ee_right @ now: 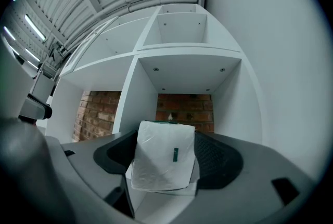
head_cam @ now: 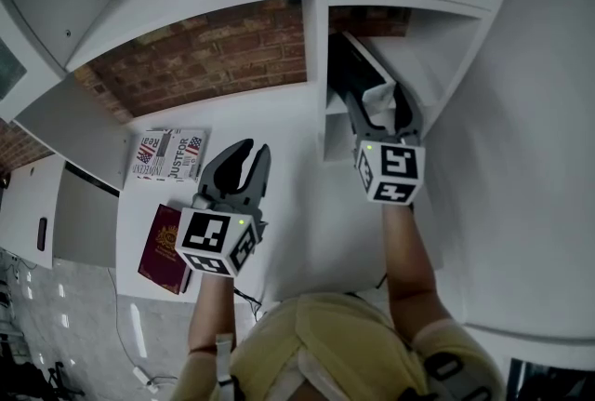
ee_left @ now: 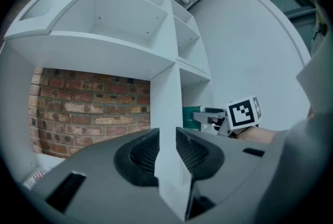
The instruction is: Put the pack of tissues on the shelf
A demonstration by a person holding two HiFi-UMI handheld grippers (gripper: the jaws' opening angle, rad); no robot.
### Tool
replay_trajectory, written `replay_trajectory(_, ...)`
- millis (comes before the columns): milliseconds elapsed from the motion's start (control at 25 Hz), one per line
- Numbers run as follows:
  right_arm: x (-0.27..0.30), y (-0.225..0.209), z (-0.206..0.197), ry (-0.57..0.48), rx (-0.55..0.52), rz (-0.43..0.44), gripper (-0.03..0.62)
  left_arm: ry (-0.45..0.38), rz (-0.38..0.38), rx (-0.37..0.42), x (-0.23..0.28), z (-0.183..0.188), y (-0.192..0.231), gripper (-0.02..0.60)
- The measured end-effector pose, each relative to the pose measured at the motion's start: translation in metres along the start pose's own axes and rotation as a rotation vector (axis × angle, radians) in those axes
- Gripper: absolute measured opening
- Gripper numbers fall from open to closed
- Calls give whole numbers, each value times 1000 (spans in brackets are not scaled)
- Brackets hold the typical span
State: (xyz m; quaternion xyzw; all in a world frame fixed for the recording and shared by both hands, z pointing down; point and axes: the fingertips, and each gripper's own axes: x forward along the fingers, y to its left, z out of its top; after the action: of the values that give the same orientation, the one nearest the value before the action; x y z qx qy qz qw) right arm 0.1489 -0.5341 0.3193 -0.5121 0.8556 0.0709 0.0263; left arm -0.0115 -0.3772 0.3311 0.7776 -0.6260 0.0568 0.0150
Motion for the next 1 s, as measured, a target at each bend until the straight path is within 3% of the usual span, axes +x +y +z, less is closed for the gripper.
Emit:
replay_trajectory(360, -20, -1, 10, -35, -40, -53, 333, -4, -10, 1, -18, -3, -5, 95)
replay_trajectory(800, -73, 26, 20, -16, 85, 47, 327, -24, -19, -35, -37, -6, -5, 95)
replay_trajectory(1000, -94, 39, 21, -2, 94, 64, 266, -42, -19, -30, -43, -7, -2, 95)
